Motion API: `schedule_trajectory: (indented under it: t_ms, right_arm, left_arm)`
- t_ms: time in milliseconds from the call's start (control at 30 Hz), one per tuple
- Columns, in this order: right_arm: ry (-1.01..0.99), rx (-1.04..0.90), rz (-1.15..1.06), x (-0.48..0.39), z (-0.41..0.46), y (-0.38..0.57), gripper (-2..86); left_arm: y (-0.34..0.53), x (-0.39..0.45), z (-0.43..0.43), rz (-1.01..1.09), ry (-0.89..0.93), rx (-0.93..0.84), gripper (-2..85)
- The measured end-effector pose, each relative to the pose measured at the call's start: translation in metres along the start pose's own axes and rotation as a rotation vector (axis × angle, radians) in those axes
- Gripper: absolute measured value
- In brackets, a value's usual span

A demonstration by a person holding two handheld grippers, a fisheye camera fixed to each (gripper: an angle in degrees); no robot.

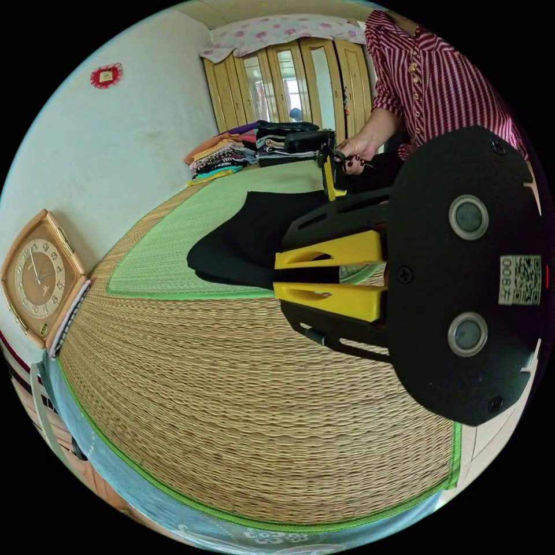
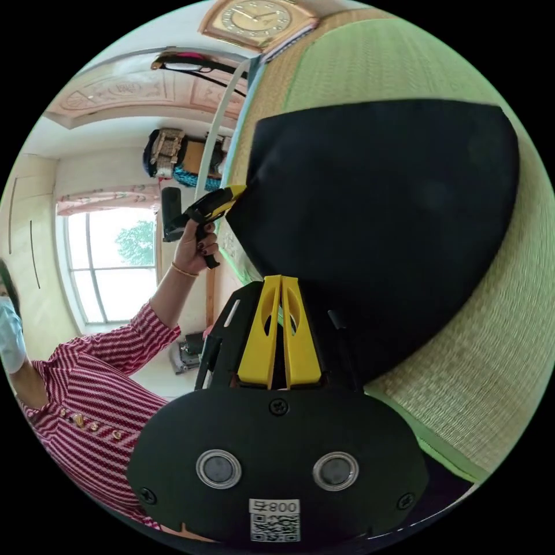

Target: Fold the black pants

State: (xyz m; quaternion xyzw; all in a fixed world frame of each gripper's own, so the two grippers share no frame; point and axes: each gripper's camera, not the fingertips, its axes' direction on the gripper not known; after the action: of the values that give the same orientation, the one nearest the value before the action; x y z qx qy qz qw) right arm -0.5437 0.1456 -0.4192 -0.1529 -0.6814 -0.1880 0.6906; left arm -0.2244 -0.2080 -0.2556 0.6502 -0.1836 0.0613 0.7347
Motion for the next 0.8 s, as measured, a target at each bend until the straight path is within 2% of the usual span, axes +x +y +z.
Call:
schedule_trajectory:
  t_ms: [67, 133, 233, 300, 433, 600, 800]
  right_arm:
    - [-0.063, 0.028, 0.043, 0.012, -0.004, 0.011, 0.0]
    - [0.007, 0.012, -0.004, 0.002, -0.010, 0.021, 0.1]
    - [0.078, -0.032, -0.036, 0.001, -0.015, 0.036, 0.1]
    - [0.061, -0.024, -0.008, 0.013, -0.020, 0.045, 0.0]
    - [0.041, 0.001, 0.024, 0.030, -0.033, 0.073, 0.0]
    - [0.026, 0.064, 0.049, 0.049, -0.061, 0.115, 0.1]
    - [0.000, 0.187, 0.133, 0.095, -0.101, 0.176, 0.7]
  left_arm:
    - [0.006, 0.003, -0.002, -0.063, 0.048, 0.059, 3.1]
    - [0.013, 0.012, -0.003, -0.057, 0.018, 0.095, 2.4]
    - [0.022, 0.015, 0.010, -0.093, -0.014, 0.041, 1.2]
    - [0.027, 0.016, 0.010, -0.131, 0.030, 0.065, 0.9]
    - [0.042, 0.035, 0.006, -0.133, 0.007, 0.123, 0.8]
    - [0.069, 0.065, 0.005, -0.087, 0.124, 0.249, 1.6]
    - [0.087, 0.116, 0.066, 0.004, 0.213, 0.044, 3.7]
